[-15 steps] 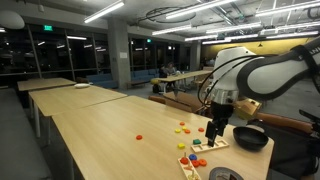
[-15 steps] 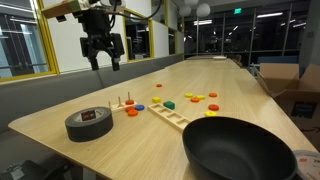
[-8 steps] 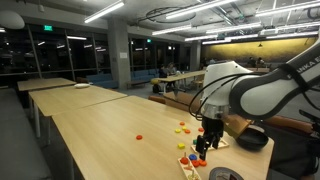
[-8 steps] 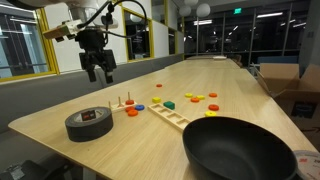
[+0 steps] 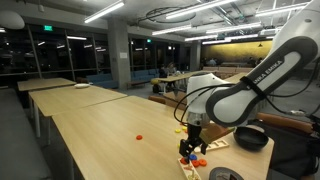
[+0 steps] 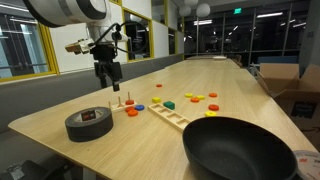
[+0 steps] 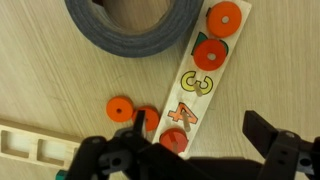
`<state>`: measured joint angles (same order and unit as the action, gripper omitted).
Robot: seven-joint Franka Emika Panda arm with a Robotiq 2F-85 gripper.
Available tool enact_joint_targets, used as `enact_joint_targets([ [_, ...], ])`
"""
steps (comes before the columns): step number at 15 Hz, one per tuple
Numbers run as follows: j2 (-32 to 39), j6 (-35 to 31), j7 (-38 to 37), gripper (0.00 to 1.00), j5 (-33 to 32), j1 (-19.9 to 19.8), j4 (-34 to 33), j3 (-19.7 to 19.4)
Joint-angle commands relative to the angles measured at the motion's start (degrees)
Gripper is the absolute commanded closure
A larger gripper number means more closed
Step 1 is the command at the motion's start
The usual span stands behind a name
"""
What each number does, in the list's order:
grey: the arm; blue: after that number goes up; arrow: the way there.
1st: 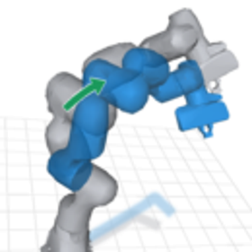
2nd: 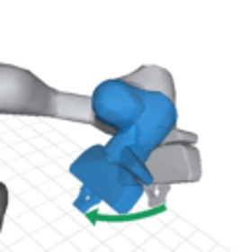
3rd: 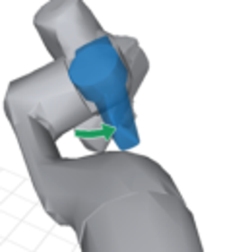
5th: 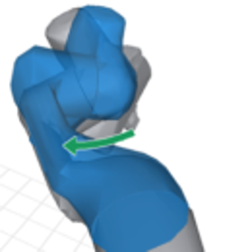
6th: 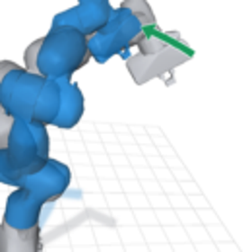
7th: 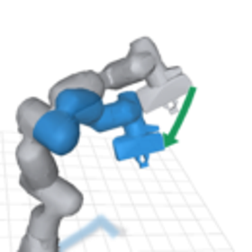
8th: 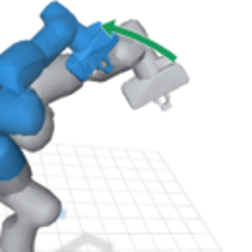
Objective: Remove the orange ring from the wooden platform
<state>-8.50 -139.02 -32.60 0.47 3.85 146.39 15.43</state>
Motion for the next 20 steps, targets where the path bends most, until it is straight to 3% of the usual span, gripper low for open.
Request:
enact_joint_targets([
  [1, 6.93, -1.64, -5.54, 0.0, -3.76, 0.12, -5.15, -1.48],
  [11, 14.06, -5.84, -8.89, 0.0, -4.86, 2.05, -9.0, -7.74],
  [20, 14.9, -6.7, -9.53, 0.0, -5.32, 3.23, -8.47, -9.62],
])
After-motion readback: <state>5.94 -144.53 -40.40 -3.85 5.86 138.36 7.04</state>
